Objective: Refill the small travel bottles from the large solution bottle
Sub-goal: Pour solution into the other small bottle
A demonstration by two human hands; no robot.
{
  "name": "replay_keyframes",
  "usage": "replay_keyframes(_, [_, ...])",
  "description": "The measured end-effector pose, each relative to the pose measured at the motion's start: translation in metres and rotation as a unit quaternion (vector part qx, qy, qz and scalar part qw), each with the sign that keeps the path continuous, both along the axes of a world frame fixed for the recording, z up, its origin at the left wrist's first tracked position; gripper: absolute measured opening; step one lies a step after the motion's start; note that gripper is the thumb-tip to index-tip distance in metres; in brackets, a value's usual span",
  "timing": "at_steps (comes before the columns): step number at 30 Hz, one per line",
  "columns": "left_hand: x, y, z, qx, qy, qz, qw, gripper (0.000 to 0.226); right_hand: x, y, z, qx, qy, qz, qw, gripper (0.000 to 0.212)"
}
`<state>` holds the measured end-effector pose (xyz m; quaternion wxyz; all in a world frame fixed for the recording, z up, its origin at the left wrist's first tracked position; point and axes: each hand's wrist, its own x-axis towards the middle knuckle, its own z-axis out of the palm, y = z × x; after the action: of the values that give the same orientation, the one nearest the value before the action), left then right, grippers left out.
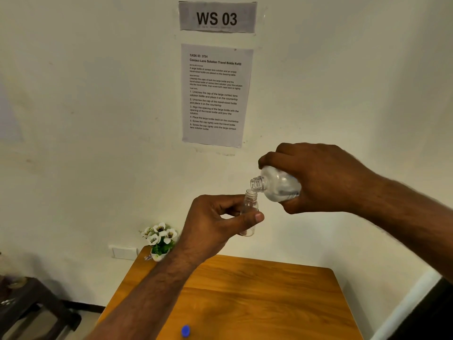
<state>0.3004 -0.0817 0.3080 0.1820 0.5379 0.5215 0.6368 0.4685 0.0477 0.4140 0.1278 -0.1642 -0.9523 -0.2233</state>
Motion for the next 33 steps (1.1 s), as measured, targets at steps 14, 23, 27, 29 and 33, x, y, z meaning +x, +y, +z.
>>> replay_keyframes(14, [-0.0029,0.0018,-0.0013,0.005,-0.007,-0.001,1.000,0.018,-0.0045,0.0059,-0.0024,0.001,-0.004,0.009,1.000,0.069])
replay_keyframes(23, [-0.0059,0.0026,-0.0028,-0.002,-0.003,0.005,1.000,0.017,-0.0071,0.0079,-0.0037,0.000,-0.005,0.018,1.000,0.070])
replay_keyframes(27, [-0.0067,0.0032,-0.0026,0.001,-0.007,0.001,1.000,0.015,-0.0087,0.0093,-0.0046,-0.002,-0.006,0.019,1.000,0.072])
replay_keyframes(29, [-0.0065,0.0029,-0.0024,0.003,-0.015,-0.001,1.000,0.016,-0.0089,0.0098,-0.0047,-0.003,-0.006,0.018,1.000,0.072])
replay_keyframes(33, [-0.0077,0.0035,-0.0037,0.002,-0.013,-0.001,1.000,0.016,-0.0099,0.0099,-0.0048,-0.003,-0.009,0.016,1.000,0.072])
